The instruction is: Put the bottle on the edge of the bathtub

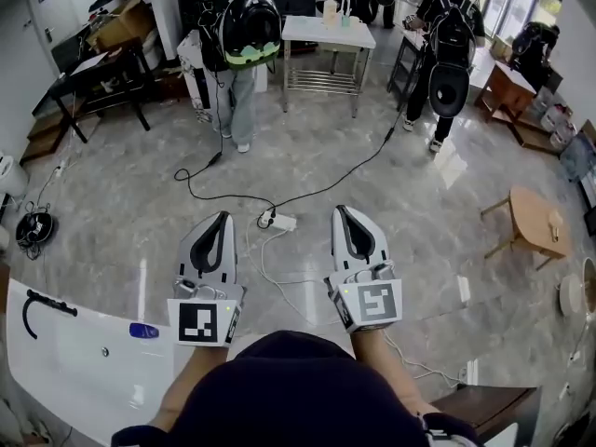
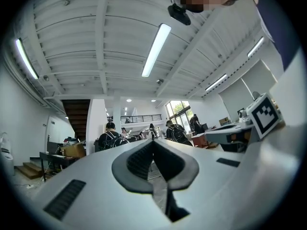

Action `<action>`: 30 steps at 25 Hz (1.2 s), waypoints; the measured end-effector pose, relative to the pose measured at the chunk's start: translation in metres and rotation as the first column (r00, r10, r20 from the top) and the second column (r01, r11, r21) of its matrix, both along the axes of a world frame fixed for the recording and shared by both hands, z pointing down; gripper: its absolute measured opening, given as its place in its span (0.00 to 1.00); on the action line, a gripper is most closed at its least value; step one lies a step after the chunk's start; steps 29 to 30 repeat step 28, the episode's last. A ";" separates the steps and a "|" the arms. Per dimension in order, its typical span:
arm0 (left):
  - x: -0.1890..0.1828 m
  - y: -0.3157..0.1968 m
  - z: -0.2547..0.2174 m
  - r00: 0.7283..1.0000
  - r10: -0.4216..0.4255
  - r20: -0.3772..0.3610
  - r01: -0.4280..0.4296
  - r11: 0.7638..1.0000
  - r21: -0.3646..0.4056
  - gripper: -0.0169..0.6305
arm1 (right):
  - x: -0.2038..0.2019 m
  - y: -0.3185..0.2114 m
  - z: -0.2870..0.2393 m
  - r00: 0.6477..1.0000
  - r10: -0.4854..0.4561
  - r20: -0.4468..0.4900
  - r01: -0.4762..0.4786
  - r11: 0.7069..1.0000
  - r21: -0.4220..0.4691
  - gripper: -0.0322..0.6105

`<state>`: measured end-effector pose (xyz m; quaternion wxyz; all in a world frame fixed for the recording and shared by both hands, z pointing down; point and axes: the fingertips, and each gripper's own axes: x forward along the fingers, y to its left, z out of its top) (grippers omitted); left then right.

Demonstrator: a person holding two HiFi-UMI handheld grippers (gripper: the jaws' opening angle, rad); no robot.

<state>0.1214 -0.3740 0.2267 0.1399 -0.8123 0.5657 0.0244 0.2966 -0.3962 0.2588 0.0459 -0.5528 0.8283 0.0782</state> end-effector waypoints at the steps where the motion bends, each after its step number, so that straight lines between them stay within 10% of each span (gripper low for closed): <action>1: 0.001 0.001 0.002 1.000 0.001 0.002 -0.001 1.000 -0.003 0.03 | 0.001 0.000 0.001 1.000 0.001 -0.002 -0.001 1.000 -0.002 0.05; 30: -0.003 0.024 0.003 1.000 -0.007 0.014 0.007 1.000 0.006 0.03 | -0.015 0.021 -0.003 0.998 -0.049 -0.032 0.049 0.999 0.015 0.05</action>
